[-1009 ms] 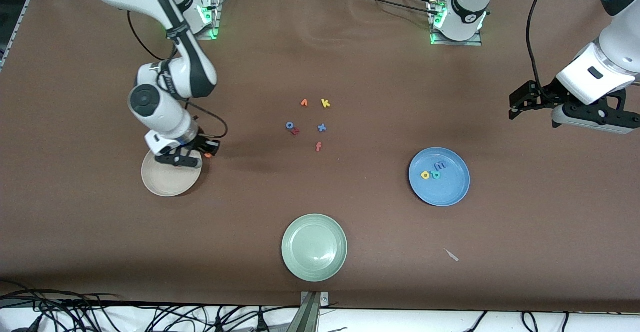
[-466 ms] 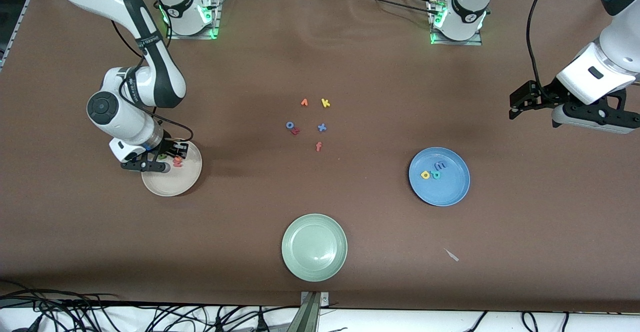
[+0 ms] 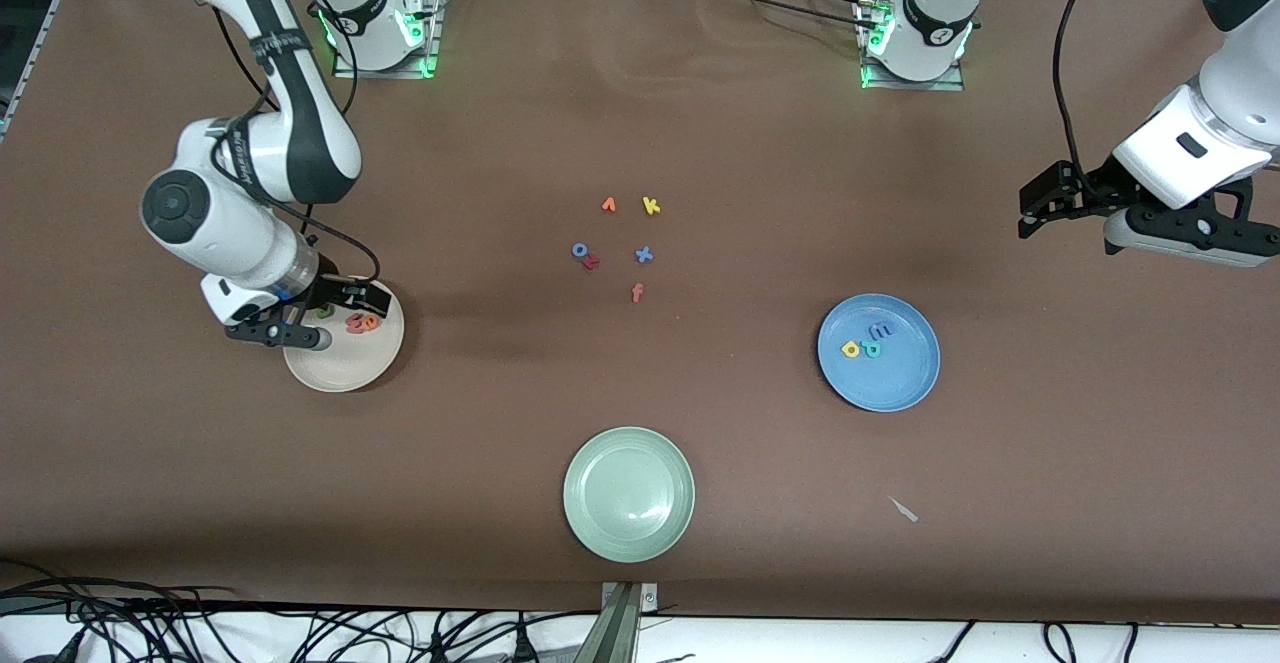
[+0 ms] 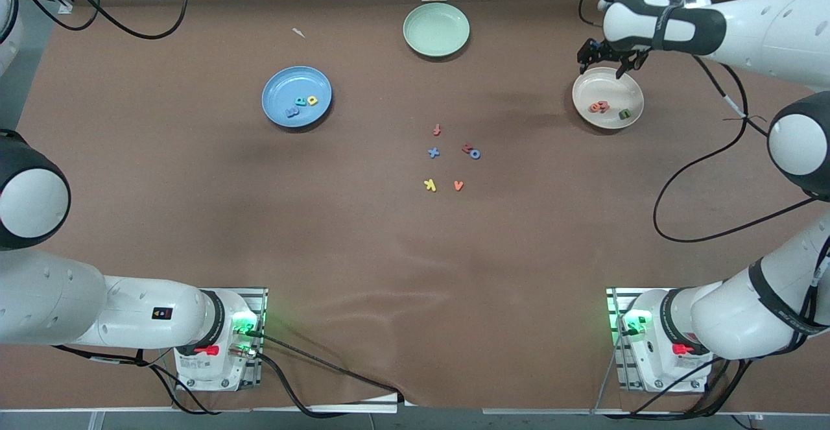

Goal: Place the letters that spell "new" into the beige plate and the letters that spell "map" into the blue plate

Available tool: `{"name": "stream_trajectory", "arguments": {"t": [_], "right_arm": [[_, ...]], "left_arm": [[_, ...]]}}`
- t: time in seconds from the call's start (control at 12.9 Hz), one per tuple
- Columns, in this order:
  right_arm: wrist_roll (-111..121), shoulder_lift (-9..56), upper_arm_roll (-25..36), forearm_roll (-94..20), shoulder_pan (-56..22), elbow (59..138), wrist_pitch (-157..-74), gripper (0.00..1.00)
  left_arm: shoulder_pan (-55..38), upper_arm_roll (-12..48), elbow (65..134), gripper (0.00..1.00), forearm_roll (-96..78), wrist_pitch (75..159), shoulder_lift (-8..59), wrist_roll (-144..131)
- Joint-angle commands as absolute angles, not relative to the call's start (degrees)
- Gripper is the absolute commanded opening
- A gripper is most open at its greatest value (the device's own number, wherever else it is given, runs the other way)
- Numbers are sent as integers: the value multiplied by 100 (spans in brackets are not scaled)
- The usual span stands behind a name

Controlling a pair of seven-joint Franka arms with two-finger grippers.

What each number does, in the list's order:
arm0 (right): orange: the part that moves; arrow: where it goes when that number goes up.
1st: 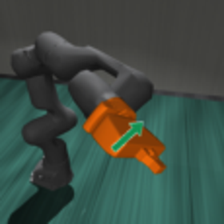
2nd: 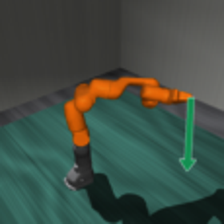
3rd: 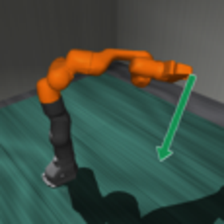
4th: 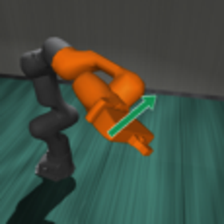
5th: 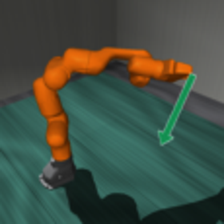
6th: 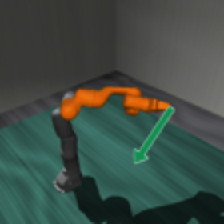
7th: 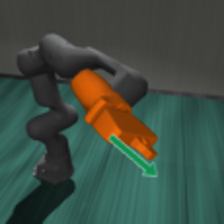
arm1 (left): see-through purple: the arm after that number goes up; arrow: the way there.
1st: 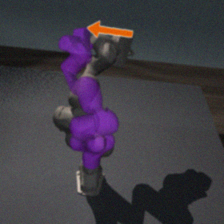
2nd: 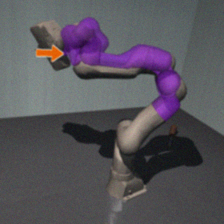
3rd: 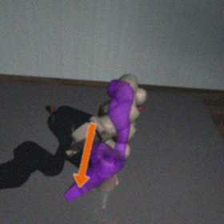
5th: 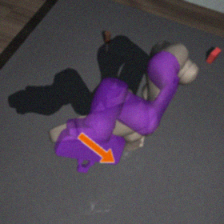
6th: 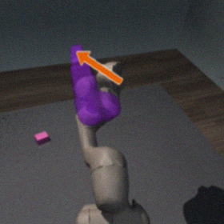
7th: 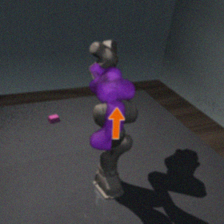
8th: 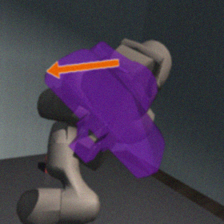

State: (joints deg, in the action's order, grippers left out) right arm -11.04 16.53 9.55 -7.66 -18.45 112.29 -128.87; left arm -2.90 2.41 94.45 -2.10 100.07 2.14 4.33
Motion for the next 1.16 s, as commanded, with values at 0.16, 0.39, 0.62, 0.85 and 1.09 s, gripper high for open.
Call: {"name": "stream_trajectory", "arguments": {"t": [0.16,0.39,0.62,0.85,1.09], "right_arm": [[-1107,1144,949,-229,-1715,10135,-11270,100],[-706,625,775,-220,-1268,10081,-10690,100],[-519,475,82,-220,-434,9844,-10266,100],[-519,387,-413,-80,62,9756,-10134,100],[-527,596,-404,-35,62,9214,-9697,100]], "left_arm": [[-237,246,9264,100,-360,9870,290,448],[-229,246,9255,100,-360,9861,290,448],[-229,246,9264,100,-360,9861,290,448],[-229,246,9255,100,-360,9861,290,448],[-229,246,9255,100,-360,9861,290,448]]}}
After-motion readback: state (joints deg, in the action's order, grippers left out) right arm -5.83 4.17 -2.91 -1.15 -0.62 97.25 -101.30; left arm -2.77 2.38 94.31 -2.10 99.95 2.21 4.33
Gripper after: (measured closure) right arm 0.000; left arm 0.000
